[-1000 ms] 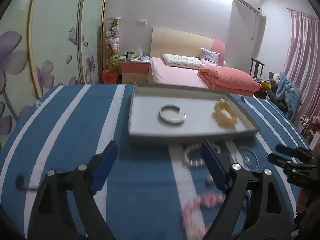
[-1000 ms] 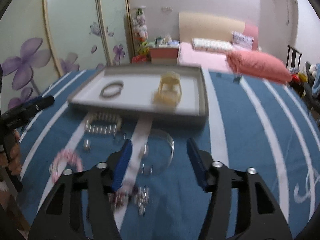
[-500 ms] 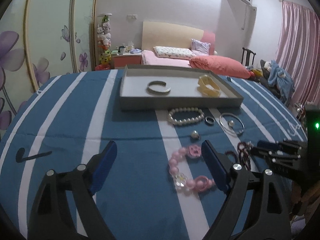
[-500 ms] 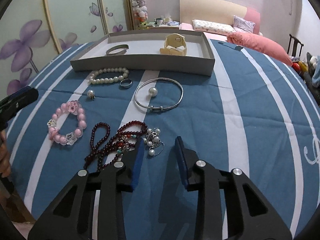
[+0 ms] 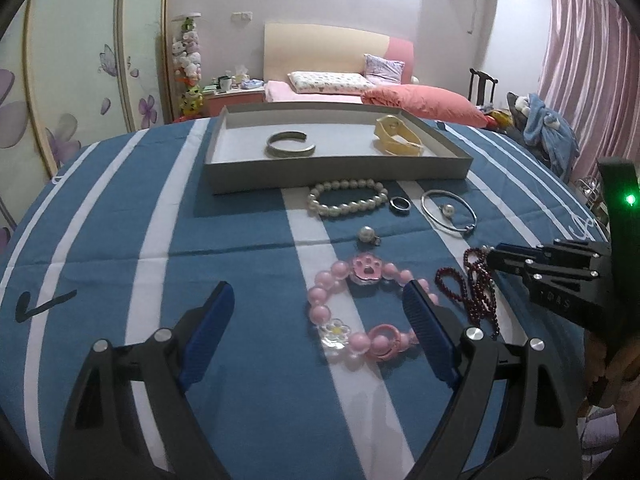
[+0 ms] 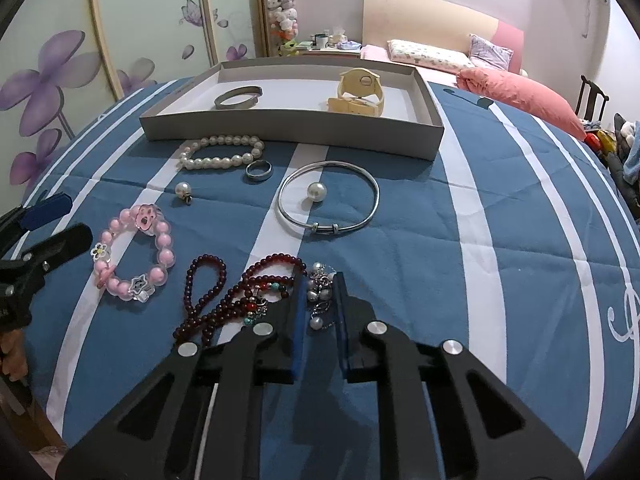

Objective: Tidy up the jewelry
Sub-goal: 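Move the right tool to the silver charm piece and grasp it, then grasp the pink beaded bracelet with the left tool while the right tool holds the charm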

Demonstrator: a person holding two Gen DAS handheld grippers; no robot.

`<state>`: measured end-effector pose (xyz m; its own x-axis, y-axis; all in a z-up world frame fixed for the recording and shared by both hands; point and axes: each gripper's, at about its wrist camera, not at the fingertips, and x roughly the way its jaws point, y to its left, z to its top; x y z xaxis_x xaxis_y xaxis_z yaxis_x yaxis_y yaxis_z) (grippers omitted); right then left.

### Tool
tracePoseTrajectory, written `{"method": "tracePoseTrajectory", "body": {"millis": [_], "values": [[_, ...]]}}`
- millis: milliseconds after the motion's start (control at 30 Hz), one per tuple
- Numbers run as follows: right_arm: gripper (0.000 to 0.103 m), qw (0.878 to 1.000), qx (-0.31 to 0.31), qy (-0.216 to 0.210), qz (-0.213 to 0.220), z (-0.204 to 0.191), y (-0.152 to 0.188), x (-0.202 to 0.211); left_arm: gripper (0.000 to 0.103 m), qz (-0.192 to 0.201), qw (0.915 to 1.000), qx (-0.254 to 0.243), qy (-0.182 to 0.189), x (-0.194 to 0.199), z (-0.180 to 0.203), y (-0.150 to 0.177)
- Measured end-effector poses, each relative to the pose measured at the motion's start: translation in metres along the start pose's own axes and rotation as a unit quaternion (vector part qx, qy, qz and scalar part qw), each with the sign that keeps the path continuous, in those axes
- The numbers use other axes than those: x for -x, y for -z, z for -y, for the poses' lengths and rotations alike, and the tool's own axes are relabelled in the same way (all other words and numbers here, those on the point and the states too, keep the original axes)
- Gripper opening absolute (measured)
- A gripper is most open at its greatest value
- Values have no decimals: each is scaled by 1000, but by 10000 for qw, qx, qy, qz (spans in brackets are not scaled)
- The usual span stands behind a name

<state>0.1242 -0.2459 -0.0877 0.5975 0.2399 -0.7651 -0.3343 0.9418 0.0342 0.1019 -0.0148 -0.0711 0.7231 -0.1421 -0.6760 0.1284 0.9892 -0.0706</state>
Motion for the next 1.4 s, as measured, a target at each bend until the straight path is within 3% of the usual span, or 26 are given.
{"method": "tracePoseTrajectory", "body": {"millis": [167,267,400,767,933,1100,1267,1400], "values": [[14,9988,-383,311,-24,21,-3,-1,82,-184,9998,5,1,-9,2,-2],[14,9953,-818,515,-43,45,-5,-2,71,-348,9994,61,65,-15,0,-4],[14,9945,-877,581,-8,51,-4,-1,60,-600,9981,52,116,-24,0,-3],[14,9947,-878,543,29,50,-3,0,54,-700,9974,145,30,-17,6,7],[14,9947,-888,510,30,51,-3,0,54,-569,9983,-90,-53,-22,14,-2],[14,9948,-915,450,35,52,-3,0,54,-734,9969,-264,-98,-32,13,-7],[14,9950,-892,456,30,52,-4,0,36,-787,9967,-182,4,-35,5,-7],[14,9950,-891,461,29,51,-4,-1,28,-827,9962,-290,0,-38,5,-8]]}}
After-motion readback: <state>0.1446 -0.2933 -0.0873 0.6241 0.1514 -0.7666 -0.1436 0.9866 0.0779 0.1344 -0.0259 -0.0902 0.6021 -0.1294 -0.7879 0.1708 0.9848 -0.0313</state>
